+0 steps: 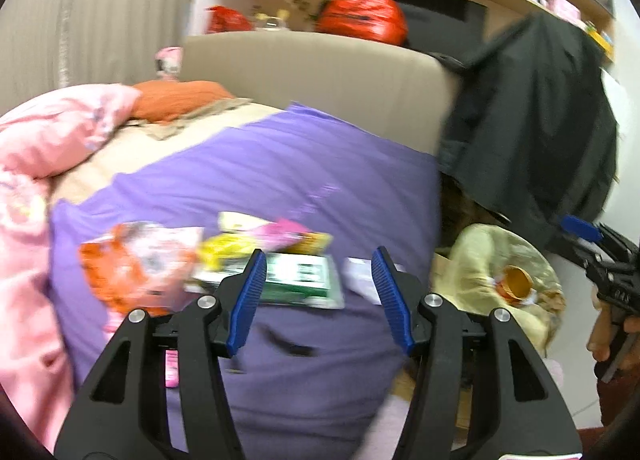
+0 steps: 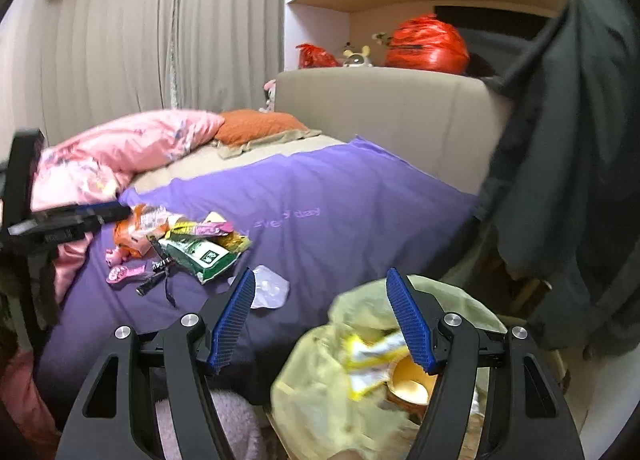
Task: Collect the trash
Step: 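Move both tools back over the remaining trash on the bed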
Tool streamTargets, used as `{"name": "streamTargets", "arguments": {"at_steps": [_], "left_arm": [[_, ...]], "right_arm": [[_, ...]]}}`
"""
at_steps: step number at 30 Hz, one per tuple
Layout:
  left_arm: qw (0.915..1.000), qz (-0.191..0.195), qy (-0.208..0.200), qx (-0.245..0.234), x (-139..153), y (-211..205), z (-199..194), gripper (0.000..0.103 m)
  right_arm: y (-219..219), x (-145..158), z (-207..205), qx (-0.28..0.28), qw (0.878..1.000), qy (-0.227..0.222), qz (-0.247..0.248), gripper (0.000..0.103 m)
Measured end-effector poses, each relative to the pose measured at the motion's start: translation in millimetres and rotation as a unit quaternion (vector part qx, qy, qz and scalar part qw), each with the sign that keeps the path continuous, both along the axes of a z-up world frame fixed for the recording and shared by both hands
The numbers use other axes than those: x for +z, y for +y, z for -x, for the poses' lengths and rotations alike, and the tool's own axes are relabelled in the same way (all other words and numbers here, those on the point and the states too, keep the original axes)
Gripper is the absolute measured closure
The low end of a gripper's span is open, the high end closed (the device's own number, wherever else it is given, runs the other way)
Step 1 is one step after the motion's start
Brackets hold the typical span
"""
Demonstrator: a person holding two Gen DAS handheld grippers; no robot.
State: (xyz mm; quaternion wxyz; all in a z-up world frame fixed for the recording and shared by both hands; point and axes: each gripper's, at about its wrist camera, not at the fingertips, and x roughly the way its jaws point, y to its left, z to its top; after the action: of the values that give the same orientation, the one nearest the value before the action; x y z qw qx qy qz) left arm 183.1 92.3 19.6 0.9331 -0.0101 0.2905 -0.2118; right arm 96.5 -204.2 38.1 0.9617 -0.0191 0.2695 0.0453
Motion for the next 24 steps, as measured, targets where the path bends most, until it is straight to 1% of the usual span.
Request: {"name": "streamTargets", "arguments": {"at_steps": [1, 3, 4, 5, 7, 9, 12, 13, 17, 19, 21, 24], "left_arm": [[0.9999, 0.003, -0.002, 0.013, 0.2, 18.6, -6.0, 0.050], [0.9996, 0.008, 0.001, 0.026, -1.7, 43.1, -15.4, 0.049], [0.9995, 0.011, 0.003, 0.028, -2.9, 52.5, -18.8, 0.047], [0.9993, 0.021, 0.006, 0.029, -6.8, 67.3, -24.4, 0.046], [0.9991, 0.033, 0.013, 0.025, -14.8, 82.6, -30.5, 0.045], [0.9987, 0.038, 0.030, 0.016, -29.8, 95.4, -35.8, 0.045], [0.9970, 0.045, 0.062, -0.012, -54.2, 104.9, -40.6, 0.044], [0.9959, 0.039, 0.078, -0.024, -64.6, 106.9, -44.1, 0.042], [0.9926, 0.016, 0.109, -0.051, -88.8, 99.7, -47.9, 0.042], [0.9927, 0.010, 0.107, -0.056, -92.5, 93.9, -47.5, 0.042], [0.9941, 0.012, 0.099, -0.043, -92.6, 94.5, -50.4, 0.042], [0.9953, 0.023, 0.092, -0.021, -89.1, 103.1, -55.5, 0.042]], "right_arm": [[10.6, -2.0, -6.1, 0.007, 1.000, 0.005, 0.006, 0.038], [27.5, -6.6, -17.1, 0.020, 1.000, 0.015, 0.003, 0.038], [36.5, -9.8, -22.8, 0.028, 0.999, 0.021, -0.001, 0.038], [44.1, -12.7, -27.7, 0.035, 0.999, 0.025, -0.004, 0.038], [61.7, -20.3, -37.9, 0.047, 0.998, 0.033, -0.002, 0.038], [76.6, -29.0, -48.1, 0.055, 0.998, 0.040, -0.001, 0.038], [95.2, -45.2, -63.9, 0.059, 0.997, 0.058, 0.000, 0.038], [101.1, -51.9, -69.4, 0.062, 0.996, 0.068, 0.004, 0.038], [113.8, -70.6, -80.5, 0.076, 0.993, 0.087, 0.008, 0.038], [119.3, -78.3, -84.7, 0.084, 0.992, 0.094, -0.003, 0.038], [127.4, -85.2, -88.8, 0.104, 0.989, 0.102, -0.012, 0.038], [151.0, -93.8, -99.6, 0.122, 0.988, 0.095, 0.023, 0.038]]}}
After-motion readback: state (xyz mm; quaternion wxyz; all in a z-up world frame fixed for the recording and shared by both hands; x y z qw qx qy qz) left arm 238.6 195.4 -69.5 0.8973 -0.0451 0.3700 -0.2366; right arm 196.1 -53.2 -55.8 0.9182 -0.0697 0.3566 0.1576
